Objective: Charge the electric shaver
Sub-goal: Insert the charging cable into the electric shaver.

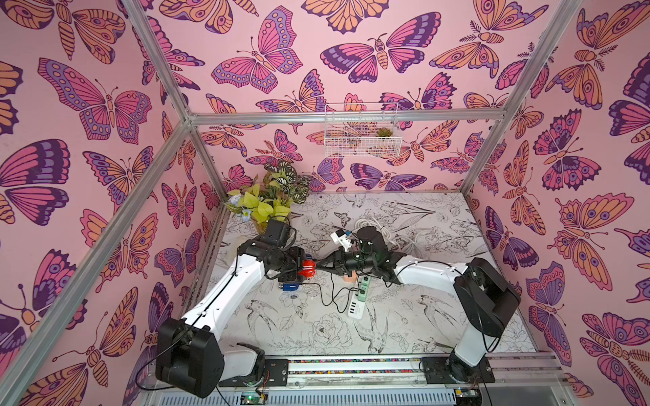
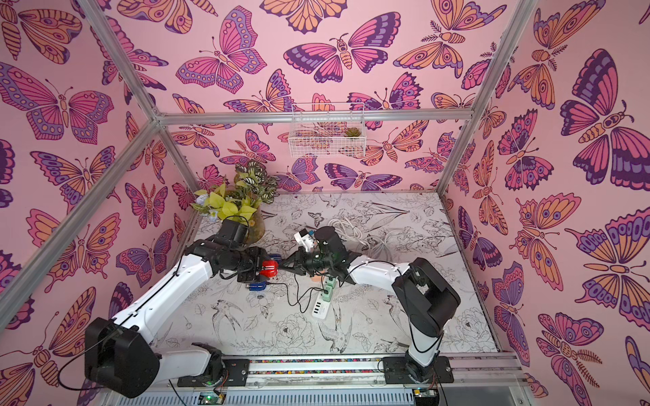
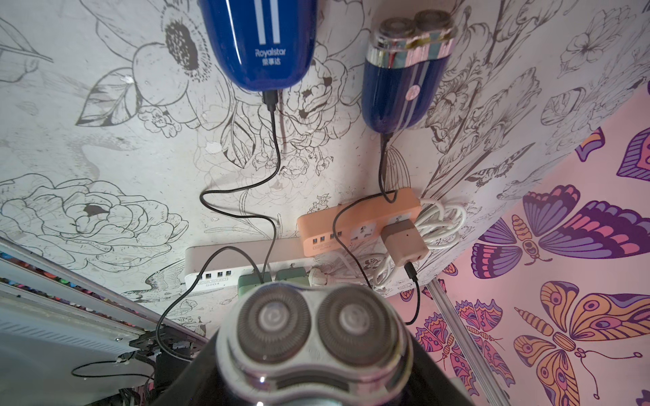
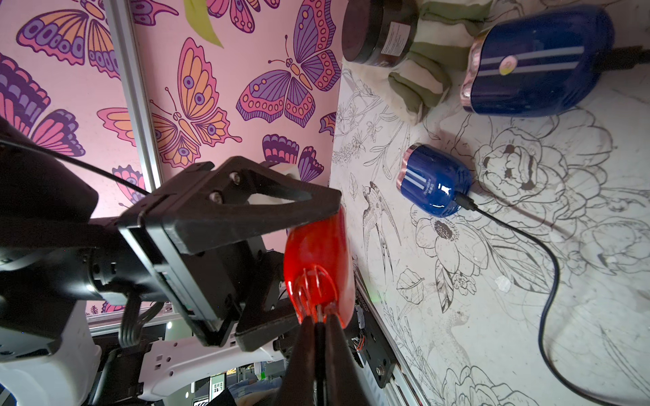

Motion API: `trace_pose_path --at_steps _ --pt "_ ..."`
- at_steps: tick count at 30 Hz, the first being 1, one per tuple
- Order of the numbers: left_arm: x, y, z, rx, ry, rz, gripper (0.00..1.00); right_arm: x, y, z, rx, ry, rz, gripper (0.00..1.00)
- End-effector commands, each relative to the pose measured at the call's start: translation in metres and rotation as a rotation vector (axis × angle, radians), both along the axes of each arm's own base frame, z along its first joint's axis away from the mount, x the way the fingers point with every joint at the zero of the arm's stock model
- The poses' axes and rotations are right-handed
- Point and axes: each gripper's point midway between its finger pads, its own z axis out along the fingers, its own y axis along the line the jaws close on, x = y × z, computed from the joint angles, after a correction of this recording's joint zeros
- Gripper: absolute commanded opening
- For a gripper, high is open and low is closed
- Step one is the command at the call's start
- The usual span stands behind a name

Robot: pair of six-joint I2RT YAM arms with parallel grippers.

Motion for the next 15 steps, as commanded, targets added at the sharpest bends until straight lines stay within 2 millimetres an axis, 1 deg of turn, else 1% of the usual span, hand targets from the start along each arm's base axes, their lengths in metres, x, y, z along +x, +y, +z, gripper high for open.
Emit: trace_pose_path --at_steps 1,7,15 --pt "-0.002 -0.003 -0.002 -0.015 0.019 -0.007 0.00 -0.005 0.004 0.004 -0.013 -0.013 0.021 0.00" --pt "-0.001 -0.004 -0.003 -0.017 0.023 -0.016 0.00 -0.004 0.003 0.009 -0.026 -0.028 0.012 0.00" --pt "-0.001 -0.007 0.001 -0.026 0.011 -0.022 0.00 0.009 0.004 0.005 -0.055 -0.046 -0.018 0.00"
